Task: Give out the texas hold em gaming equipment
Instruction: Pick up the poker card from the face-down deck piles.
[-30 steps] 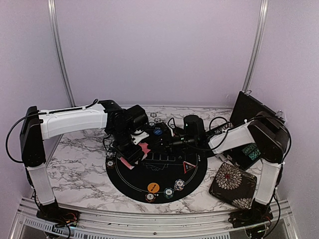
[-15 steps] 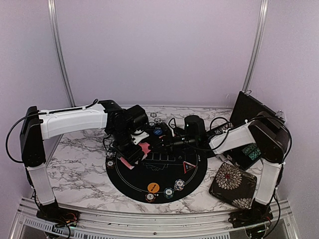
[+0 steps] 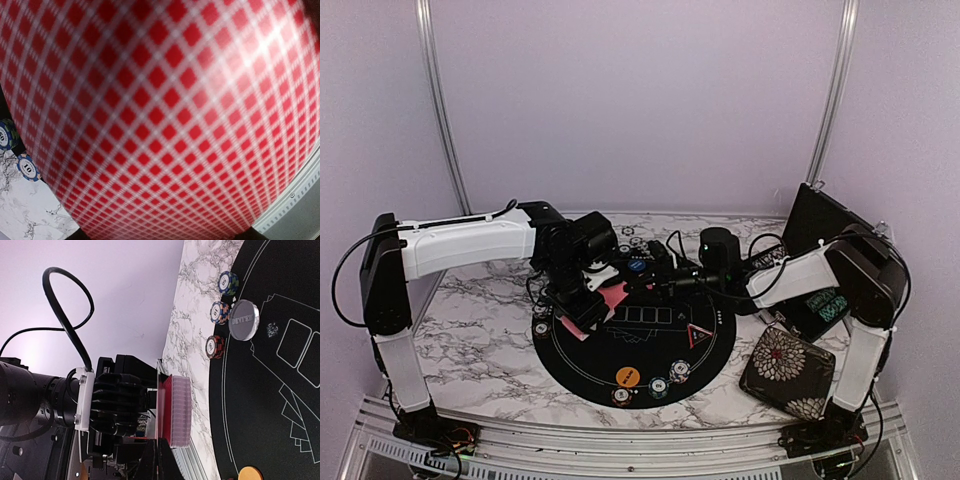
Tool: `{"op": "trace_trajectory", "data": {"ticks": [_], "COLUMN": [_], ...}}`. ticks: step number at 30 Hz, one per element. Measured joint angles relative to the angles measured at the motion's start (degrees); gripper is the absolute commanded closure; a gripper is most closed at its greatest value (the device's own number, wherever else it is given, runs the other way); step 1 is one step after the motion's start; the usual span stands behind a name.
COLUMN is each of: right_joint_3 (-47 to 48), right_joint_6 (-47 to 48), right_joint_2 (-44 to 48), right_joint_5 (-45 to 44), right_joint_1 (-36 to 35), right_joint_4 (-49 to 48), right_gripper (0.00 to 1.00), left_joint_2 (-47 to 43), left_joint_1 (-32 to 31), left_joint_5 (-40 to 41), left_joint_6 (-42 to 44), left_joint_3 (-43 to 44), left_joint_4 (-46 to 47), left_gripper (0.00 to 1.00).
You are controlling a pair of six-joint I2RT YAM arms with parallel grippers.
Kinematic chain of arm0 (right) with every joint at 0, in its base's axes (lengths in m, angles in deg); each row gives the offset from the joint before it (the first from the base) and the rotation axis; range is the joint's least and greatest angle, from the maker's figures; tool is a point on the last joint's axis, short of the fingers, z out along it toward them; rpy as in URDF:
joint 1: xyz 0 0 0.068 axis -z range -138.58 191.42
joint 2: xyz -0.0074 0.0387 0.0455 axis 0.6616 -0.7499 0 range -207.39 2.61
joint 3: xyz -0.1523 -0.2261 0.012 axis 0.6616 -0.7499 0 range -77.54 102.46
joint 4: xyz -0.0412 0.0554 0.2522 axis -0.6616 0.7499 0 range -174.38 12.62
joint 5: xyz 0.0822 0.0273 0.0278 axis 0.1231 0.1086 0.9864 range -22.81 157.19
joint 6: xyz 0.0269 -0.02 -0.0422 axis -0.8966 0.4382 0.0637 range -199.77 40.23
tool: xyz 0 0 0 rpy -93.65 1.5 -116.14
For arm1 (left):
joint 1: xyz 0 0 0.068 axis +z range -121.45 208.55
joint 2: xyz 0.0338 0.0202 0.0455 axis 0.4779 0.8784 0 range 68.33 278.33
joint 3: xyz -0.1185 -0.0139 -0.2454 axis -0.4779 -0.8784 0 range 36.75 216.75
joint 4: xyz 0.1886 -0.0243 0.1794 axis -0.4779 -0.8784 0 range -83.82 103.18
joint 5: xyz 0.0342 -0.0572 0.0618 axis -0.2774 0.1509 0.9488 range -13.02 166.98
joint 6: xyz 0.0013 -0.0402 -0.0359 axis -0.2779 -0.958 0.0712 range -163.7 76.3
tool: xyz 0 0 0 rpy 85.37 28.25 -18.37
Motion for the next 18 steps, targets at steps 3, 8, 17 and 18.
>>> {"op": "trace_trajectory", "data": {"ticks": [3, 8, 17, 18], "right_joint_3": [-1.05, -2.32, -5.25, -5.60], "right_joint_6": [-0.13, -0.42, -0.70, -0.63], "right_joint_2": [0.68, 2.05, 4.85, 5.18], "right_joint_5": [0.04, 0.26, 0.63, 0.63], "right_joint_1": [0.42, 1.22, 3.54, 3.89], "right_joint_4": [0.00, -0.42, -1.14, -1.07], "right_gripper": [1.00, 1.00, 1.00, 1.00], "left_joint_2": [0.00, 0.00, -0.39, -0.66], "left_joint_1": [0.00, 0.00, 0.17, 0.26], "left_joint_5": [0.04, 0.09, 0.66, 0.79], "left_joint_6": [-0.11, -0.61, -1.90, -2.03], "left_joint_3": [-0.26, -1.29, -2.97, -3.28], "left_joint_4": [0.07, 0.09, 0.31, 0.28], "left_gripper": [0.54, 0.54, 0.54, 0.54]}}
